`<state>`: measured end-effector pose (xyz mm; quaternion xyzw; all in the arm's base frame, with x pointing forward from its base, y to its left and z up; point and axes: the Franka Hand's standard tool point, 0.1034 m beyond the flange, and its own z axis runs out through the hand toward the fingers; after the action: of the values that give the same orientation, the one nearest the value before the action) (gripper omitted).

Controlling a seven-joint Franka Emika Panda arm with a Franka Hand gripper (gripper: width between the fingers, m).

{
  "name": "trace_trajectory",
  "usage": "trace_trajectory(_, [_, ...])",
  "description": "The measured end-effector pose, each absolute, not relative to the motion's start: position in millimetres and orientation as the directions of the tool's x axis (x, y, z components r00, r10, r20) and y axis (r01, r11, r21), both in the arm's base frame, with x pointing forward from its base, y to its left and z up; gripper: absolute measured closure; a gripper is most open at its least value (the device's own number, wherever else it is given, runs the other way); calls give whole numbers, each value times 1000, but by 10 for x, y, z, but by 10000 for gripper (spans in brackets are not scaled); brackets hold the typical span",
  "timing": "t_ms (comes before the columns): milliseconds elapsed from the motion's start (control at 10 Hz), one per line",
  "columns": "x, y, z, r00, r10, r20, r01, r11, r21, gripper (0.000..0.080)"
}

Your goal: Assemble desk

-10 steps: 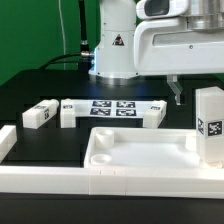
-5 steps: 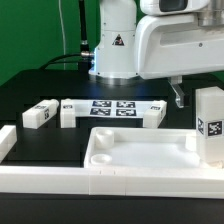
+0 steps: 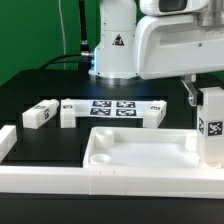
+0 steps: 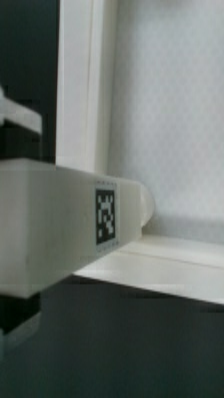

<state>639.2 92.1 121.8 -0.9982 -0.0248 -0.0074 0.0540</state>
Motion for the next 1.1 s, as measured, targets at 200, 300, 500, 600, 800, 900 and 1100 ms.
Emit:
trace_trajectory(200, [6392,921,1218,999,36,16,37,-993,-108,511])
trace_trajectory(300, [6387,925,1211,996,-85,6,-84,-988,-128,511])
trace_trajectory(500, [6386,917,1207,955,-298,-18,-297,-945,-136,511])
trace_trajectory(600, [6389,915,1206,931,-364,-26,-364,-921,-138,511])
trace_trajectory(800, [6391,913,1204,849,-526,-52,-528,-838,-135,509])
trace_trajectory(900, [6391,919,1202,779,-624,-68,-627,-769,-129,509])
trace_trajectory(1100, [6380,959,1198,583,-805,-104,-812,-574,-105,509])
